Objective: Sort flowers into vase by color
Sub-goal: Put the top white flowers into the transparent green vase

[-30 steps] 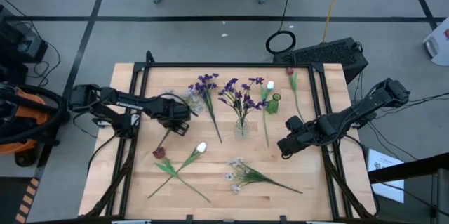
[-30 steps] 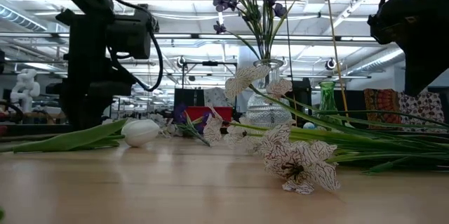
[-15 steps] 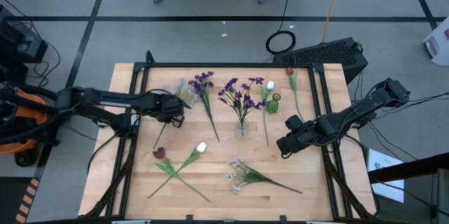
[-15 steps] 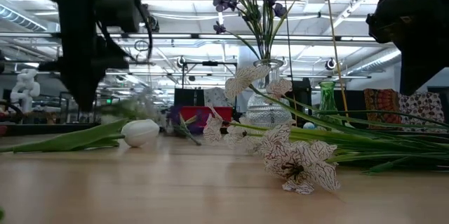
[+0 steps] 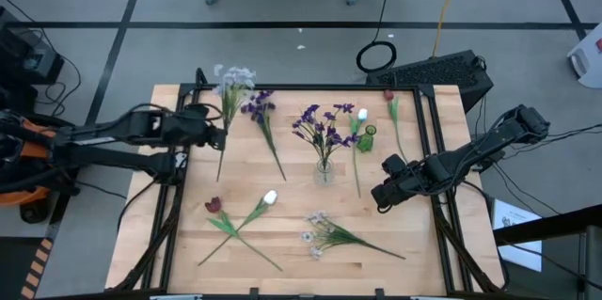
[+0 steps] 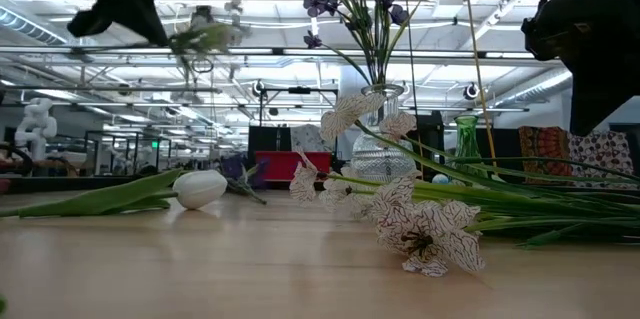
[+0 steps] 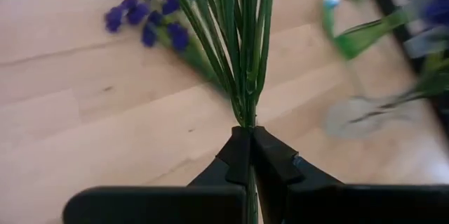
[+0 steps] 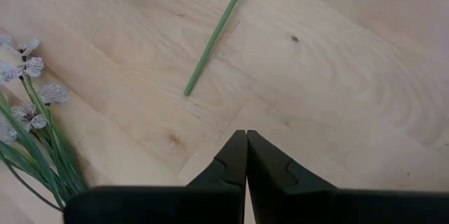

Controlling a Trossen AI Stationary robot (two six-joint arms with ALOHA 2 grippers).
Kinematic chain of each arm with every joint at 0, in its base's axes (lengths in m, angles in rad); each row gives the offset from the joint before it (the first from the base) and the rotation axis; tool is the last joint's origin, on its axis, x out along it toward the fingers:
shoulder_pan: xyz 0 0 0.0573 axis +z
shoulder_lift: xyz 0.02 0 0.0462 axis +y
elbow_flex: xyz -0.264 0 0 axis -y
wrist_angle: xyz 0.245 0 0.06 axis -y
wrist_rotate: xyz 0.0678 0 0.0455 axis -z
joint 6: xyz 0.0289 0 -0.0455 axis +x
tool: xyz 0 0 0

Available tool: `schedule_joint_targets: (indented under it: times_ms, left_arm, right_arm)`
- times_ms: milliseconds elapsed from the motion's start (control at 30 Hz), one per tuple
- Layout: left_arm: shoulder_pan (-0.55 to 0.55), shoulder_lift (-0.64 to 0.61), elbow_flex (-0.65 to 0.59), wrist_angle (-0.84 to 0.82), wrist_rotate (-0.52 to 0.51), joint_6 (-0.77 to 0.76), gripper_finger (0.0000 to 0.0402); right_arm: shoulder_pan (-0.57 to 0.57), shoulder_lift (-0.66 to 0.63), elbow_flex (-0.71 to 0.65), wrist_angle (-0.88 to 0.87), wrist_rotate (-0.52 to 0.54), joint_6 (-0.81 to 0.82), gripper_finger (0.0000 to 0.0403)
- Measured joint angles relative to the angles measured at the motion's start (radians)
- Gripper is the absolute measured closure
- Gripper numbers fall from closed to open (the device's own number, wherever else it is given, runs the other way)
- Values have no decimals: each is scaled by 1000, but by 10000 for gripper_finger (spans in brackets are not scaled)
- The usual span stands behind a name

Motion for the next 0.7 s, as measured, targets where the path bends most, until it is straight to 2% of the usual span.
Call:
schedule_joint_targets:
  times_ms: [100, 200, 333, 500, 600, 700]
  left_arm:
    - [-27, -28, 12, 25, -1, 39, 391]
    - [-65, -38, 12, 135, 0, 136, 391]
    - [-115, -39, 12, 364, 2, 312, 392]
    - [-172, -42, 12, 689, 70, 546, 392]
    - [-207, -35, 13, 834, 101, 651, 392]
    - [-242, -11, 13, 924, 104, 711, 392]
  right_arm:
    - [0, 0, 0, 1, 0, 0, 403]
    - [0, 0, 0, 30, 5, -32, 403]
    - [6, -15, 0, 98, -3, -123, 403]
    - [45, -114, 0, 151, 2, -166, 403]
    - [70, -188, 0, 273, 48, -251, 403]
    - [88, -239, 0, 474, 124, -379, 403]
